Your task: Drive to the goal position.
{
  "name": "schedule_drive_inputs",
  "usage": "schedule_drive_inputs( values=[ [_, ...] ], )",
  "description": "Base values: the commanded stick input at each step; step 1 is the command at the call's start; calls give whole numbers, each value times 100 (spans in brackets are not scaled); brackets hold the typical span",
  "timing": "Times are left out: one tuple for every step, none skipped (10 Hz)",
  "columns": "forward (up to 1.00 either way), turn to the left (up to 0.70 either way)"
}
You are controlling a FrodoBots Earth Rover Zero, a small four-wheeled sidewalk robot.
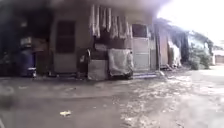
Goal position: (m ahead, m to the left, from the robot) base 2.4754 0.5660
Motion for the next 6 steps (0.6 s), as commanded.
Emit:
schedule_drive_inputs(
  values=[
    [0,-45],
    [0,-45],
    [0,-45],
    [0,-45],
    [0,-45],
    [0,-45]
  ],
)
